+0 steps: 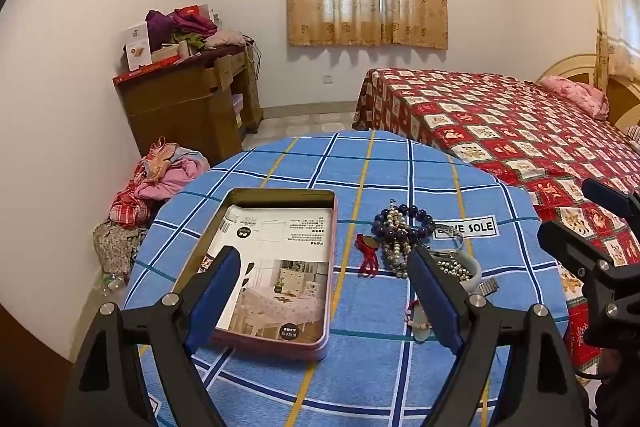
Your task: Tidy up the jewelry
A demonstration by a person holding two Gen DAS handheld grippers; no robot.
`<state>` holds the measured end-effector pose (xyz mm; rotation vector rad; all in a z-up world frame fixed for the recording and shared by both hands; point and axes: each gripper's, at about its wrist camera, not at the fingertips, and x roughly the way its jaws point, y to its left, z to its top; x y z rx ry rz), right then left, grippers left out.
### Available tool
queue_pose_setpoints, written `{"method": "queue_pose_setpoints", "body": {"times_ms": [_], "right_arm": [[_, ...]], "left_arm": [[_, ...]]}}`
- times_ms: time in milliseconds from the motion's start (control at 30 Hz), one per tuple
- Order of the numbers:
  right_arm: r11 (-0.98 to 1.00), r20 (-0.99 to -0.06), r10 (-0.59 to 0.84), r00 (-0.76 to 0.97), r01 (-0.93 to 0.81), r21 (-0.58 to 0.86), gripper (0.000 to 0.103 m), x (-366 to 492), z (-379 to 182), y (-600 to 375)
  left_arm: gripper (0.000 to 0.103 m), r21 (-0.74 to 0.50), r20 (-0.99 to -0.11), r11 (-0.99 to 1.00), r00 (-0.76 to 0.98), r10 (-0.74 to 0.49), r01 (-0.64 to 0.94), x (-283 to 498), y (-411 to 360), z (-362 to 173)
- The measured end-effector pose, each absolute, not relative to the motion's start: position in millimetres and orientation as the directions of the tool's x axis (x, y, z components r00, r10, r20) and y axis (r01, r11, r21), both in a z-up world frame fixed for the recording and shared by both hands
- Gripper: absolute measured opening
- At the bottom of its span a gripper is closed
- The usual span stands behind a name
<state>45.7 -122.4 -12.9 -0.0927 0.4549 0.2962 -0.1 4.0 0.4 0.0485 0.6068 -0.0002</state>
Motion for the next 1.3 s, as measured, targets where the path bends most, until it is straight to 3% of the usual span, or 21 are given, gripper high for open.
{"method": "queue_pose_setpoints", "body": {"times_ms": [1300], "right_arm": [[0.951,-0.454,0.267,0.85,-0.309,-0.019,0.103,44.6,-15.9,-114.7]], "left_arm": [[0.085,0.049,-0.574,0.999,0.819,0.021,0.009,0.0,4.7,-5.0]]}}
